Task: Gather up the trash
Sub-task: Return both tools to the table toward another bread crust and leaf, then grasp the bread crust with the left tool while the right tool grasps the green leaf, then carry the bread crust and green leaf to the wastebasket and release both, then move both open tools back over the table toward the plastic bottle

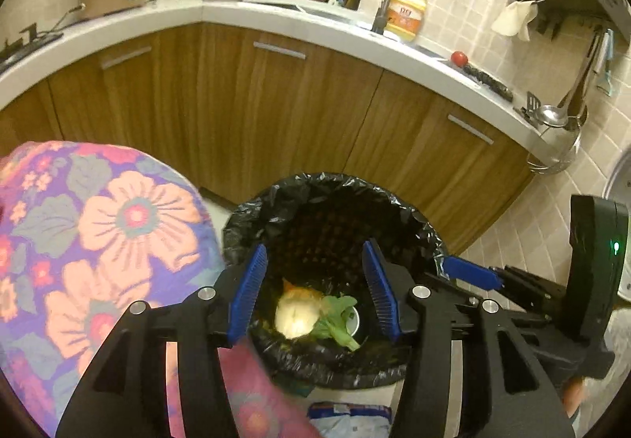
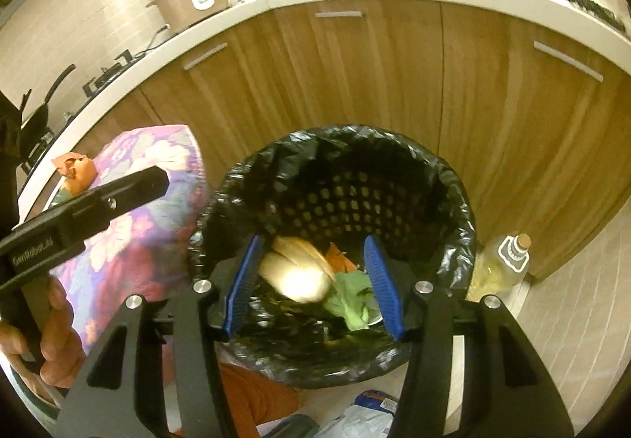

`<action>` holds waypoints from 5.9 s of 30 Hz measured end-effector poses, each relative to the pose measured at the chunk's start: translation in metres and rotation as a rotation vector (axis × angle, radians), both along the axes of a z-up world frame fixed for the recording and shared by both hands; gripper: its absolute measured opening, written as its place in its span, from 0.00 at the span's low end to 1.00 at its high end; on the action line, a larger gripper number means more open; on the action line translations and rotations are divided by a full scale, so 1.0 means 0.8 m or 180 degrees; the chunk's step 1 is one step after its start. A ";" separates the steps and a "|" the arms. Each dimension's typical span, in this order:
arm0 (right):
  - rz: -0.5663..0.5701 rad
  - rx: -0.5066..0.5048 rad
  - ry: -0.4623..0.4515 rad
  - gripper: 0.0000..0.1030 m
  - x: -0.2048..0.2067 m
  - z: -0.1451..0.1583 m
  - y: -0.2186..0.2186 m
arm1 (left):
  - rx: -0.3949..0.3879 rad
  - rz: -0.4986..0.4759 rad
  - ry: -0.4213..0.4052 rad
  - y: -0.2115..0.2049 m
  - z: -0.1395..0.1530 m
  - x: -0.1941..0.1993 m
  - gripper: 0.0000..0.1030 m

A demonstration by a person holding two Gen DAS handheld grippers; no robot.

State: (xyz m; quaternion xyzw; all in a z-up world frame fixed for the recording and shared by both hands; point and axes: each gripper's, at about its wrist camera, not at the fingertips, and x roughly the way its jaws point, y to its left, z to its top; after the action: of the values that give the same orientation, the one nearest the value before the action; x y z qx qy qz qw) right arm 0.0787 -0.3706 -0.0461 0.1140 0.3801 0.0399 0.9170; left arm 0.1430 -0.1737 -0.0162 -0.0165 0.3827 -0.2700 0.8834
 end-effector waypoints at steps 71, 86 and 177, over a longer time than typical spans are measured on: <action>0.1943 -0.0574 -0.0226 0.29 0.123 0.012 0.522 | -0.0422 0.1829 0.0201 0.449 -0.031 -0.211 0.02; 0.1856 -0.0145 -0.0595 0.03 0.067 0.060 0.456 | -0.0431 0.1428 -0.0059 0.405 0.002 -0.238 0.02; 0.0035 0.0184 -0.0453 0.55 0.000 0.036 0.018 | -0.0259 0.0367 -0.0353 0.063 0.046 -0.080 0.58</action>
State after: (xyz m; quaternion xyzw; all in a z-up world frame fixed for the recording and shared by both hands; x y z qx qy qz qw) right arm 0.0791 -0.3560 -0.0172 0.1352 0.3133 0.0640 0.9378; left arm 0.0789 -0.1237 0.0205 -0.0593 0.3202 -0.2344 0.9160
